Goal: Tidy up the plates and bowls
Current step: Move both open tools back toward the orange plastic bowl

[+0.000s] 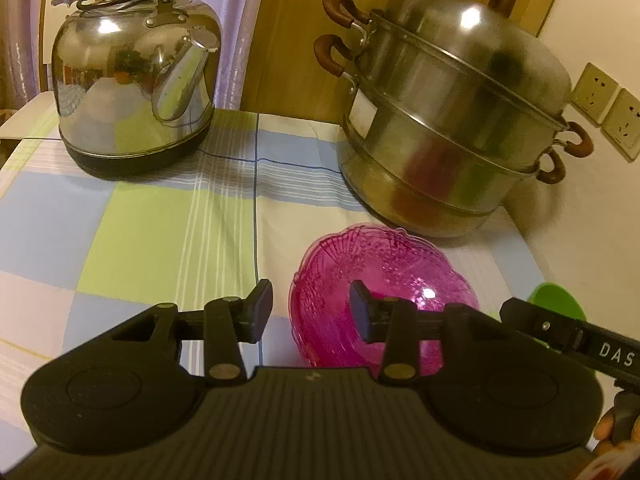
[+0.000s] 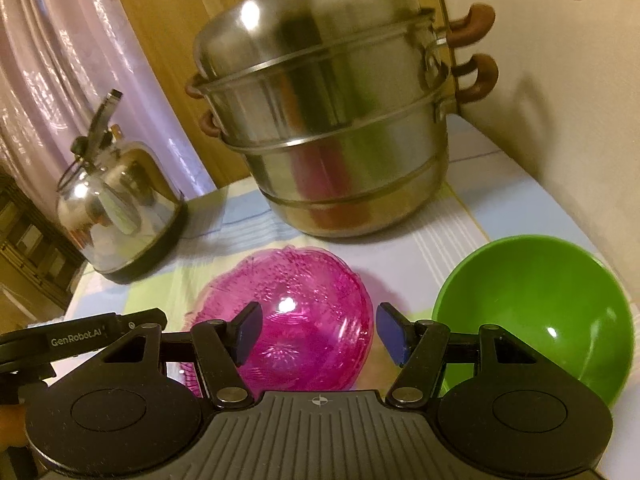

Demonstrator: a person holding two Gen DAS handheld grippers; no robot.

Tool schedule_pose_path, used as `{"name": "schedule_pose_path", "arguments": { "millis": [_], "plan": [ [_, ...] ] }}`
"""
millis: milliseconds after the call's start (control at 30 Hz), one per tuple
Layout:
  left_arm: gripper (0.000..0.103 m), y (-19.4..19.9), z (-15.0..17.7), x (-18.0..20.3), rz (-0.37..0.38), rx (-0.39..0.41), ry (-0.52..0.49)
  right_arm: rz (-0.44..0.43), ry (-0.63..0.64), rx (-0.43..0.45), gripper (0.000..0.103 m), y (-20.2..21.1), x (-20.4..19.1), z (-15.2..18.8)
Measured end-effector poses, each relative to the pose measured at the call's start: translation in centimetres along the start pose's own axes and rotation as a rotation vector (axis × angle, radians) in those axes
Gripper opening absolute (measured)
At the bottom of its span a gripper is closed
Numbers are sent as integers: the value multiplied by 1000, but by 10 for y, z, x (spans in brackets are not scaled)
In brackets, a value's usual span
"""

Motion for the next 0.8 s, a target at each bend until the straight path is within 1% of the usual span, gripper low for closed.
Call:
{"name": "schedule_pose_path", "arguments": {
  "millis": [100, 233, 400, 600, 733, 800],
  "plan": [
    [39, 15, 2, 2, 9, 2, -6, -3, 13, 16, 63, 14, -6, -1],
    [43, 42, 5, 4, 23, 24, -20, -6, 10, 36, 63, 35, -10, 1],
    [47, 71, 16, 5, 43, 46, -49, -16, -8, 51, 63, 65, -14, 13],
    [52, 114, 40, -3, 65, 73, -57, -24, -34, 69, 63, 102, -20, 32],
    [54, 143, 63, -10, 72, 90, -71, -39, -68, 79, 63, 127, -24, 49],
    [57, 156, 76, -16, 69, 92, -56, -48, -80, 80, 63, 138, -29, 60]
  ]
}}
Point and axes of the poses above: each gripper's, at about its wrist camera, not at the fingertips, and y roughly against the way its jaws point, x to its right, z to its underside, the point moved 4 cm from there along -y, roughly the way its jaws point, and after that the axes turned 8 degrees about -z, right-handed, at the moved point
